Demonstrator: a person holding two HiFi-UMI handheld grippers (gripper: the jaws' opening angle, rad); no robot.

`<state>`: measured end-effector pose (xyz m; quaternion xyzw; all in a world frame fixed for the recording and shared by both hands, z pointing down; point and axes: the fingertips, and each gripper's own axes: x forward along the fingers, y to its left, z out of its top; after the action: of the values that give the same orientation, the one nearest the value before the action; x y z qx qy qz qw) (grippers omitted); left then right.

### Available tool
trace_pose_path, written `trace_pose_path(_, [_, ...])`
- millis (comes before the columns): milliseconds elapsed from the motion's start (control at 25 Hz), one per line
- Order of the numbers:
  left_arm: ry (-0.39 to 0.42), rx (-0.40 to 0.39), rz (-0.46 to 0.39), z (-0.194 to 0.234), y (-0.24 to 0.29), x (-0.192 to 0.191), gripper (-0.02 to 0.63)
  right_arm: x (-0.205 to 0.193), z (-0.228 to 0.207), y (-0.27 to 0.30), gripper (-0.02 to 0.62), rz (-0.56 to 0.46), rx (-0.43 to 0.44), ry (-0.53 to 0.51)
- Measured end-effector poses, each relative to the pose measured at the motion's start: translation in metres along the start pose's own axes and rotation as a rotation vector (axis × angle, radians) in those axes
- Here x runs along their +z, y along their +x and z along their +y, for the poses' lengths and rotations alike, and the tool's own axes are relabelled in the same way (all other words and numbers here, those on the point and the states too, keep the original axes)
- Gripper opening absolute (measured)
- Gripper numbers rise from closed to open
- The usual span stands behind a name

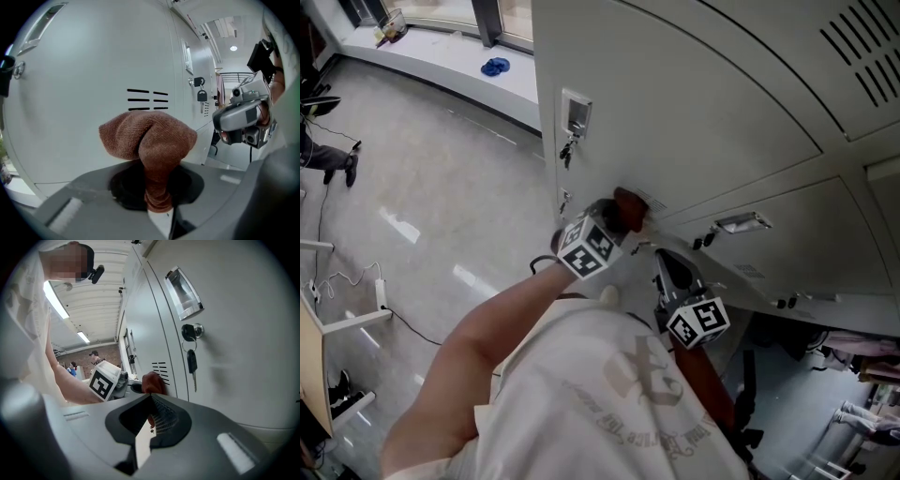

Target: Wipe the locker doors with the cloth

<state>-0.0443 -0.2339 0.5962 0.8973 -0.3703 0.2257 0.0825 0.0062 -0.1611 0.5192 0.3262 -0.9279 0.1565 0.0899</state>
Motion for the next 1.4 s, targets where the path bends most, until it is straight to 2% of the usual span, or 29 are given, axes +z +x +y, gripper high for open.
trace_pose_path(320, [-0.062,0.081,0.000,0.046,-0.028,-0.014,0.080,0.005,0.003,0.008,0.008,0.002,-0.003,-0.010])
trace_pose_path(1000, [-0.099,0.265,-0.011,0.137,-0.086,-0.035,0.080,0.009,0.027,0.032,0.008,-0.007,0.008,-0.023])
trace_pose_path(1400, [-0.113,0.319,-0.025,0.163,-0.106,-0.036,0.081,0.005,0.038,0.030,0.008,-0.002,-0.010,-0.024])
